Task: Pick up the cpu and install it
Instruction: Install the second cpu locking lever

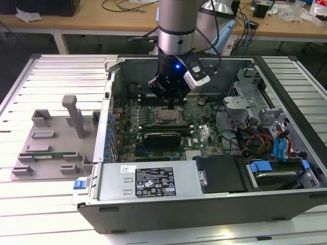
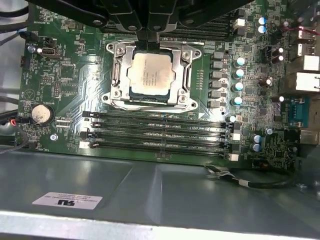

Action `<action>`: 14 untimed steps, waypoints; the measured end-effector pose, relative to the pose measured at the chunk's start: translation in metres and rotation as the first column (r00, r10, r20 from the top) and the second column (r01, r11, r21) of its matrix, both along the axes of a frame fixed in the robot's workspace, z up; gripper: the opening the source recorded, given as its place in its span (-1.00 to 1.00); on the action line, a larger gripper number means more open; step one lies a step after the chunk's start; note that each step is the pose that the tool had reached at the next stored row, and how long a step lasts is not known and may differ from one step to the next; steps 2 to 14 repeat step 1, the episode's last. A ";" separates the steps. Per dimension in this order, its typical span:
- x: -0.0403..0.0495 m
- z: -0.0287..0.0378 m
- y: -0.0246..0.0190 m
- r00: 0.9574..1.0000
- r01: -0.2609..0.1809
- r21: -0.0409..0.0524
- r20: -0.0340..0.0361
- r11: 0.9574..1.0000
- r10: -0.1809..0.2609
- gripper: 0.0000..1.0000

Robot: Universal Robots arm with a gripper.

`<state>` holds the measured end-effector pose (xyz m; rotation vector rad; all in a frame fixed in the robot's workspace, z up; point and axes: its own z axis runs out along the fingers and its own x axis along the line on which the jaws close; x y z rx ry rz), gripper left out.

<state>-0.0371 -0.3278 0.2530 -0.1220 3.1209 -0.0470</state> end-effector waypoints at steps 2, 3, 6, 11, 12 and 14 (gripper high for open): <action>0.0000 0.0000 0.0000 1.000 0.000 0.000 0.000 1.000 0.000 -0.79; 0.0000 0.0000 0.0000 1.000 0.000 0.000 0.000 1.000 0.000 -0.79; 0.0000 0.0000 0.0000 1.000 0.000 0.000 0.000 1.000 0.000 -0.79; 0.0000 0.0000 0.0000 1.000 0.000 0.000 0.000 1.000 0.000 -0.79; 0.0000 0.0000 0.0000 1.000 0.000 0.000 0.000 1.000 0.000 -0.79; 0.0000 0.0000 0.0000 1.000 0.000 0.000 0.000 1.000 0.000 -0.79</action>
